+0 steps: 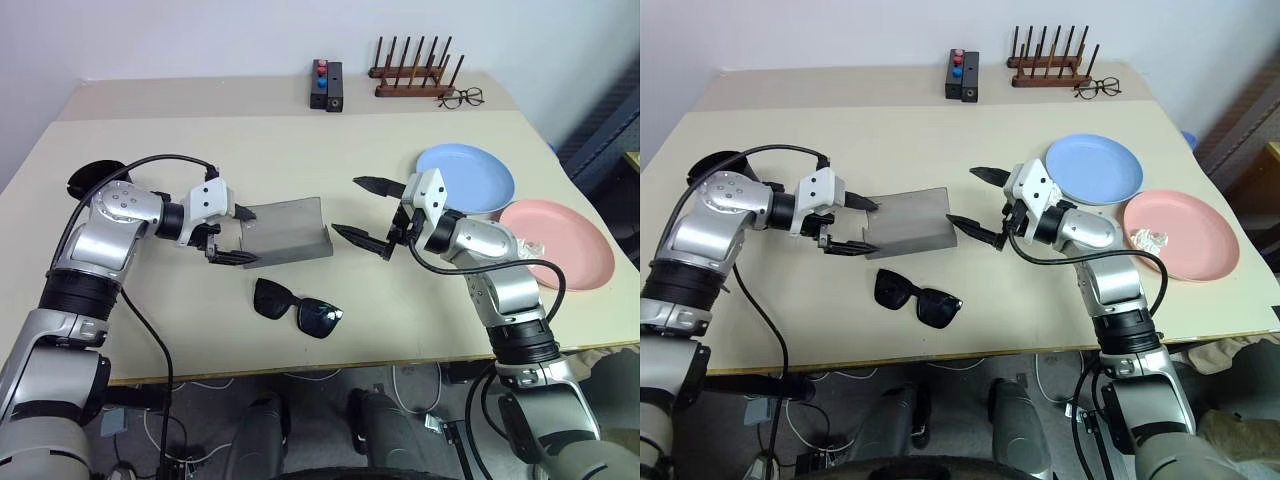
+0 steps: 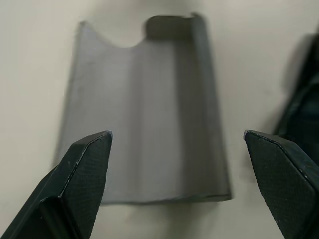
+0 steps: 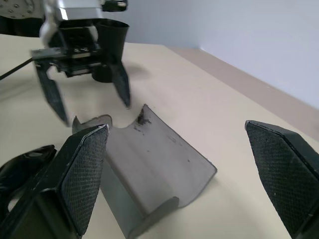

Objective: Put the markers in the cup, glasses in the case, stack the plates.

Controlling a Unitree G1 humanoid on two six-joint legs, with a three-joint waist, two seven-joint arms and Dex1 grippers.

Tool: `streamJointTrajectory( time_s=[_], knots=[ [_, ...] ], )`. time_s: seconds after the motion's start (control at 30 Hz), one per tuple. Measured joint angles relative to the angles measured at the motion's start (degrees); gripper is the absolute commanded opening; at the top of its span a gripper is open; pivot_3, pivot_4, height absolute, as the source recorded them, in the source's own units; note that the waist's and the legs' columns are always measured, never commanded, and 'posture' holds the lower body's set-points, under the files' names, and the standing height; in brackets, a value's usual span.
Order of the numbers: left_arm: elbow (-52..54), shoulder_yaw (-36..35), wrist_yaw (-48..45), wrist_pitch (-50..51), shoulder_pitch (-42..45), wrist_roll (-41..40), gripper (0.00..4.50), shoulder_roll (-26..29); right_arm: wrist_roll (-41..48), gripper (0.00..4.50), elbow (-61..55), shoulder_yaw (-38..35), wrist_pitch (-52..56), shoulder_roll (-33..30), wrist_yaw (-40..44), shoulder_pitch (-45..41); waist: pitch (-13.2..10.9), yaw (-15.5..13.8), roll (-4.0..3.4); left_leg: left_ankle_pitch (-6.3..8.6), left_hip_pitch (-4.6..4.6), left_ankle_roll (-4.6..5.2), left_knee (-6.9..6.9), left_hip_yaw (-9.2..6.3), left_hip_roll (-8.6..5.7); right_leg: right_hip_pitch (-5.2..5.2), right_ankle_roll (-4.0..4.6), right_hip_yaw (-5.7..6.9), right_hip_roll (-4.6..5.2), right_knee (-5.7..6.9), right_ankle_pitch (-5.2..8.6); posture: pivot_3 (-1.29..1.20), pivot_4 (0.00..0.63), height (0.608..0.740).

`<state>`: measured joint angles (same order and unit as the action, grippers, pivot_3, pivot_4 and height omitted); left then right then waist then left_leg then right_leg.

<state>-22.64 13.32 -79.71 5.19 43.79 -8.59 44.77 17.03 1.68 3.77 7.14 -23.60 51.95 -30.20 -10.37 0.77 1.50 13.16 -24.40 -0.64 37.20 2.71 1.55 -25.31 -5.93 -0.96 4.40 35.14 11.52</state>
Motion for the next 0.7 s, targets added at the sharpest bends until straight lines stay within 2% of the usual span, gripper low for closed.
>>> streamJointTrajectory(
  time_s=[0.43,0.53,0.7],
  knots=[
    [3.8,1.7,-2.0,2.2,0.4,4.1,4.31,-0.6,0.0,4.5,-2.1,0.0,0.4,-0.1,-2.1,1.2,0.0,0.0,0.0,0.0,-0.02,0.01,0.05,-0.02,0.0,0.01,-0.02,-0.01,0.0,0.02,0.0,0.0,0.15,0.74],
    [5.2,1.8,-1.6,2.8,-0.4,4.4,3.43,-0.7,0.0,4.5,-2.6,0.0,0.5,-0.2,-2.2,1.3,0.0,0.0,0.0,0.0,-0.02,0.01,0.06,-0.02,0.0,0.0,-0.02,-0.01,0.0,0.04,0.0,0.0,0.15,0.74],
    [8.5,1.8,-1.4,4.4,-1.5,4.7,0.95,-0.8,0.0,4.5,-3.0,0.0,0.6,-0.2,-2.3,1.9,0.0,-0.1,0.0,0.0,-0.03,0.01,0.08,-0.03,0.0,0.01,-0.02,-0.01,0.0,0.04,0.0,0.0,0.15,0.74]
  ],
)
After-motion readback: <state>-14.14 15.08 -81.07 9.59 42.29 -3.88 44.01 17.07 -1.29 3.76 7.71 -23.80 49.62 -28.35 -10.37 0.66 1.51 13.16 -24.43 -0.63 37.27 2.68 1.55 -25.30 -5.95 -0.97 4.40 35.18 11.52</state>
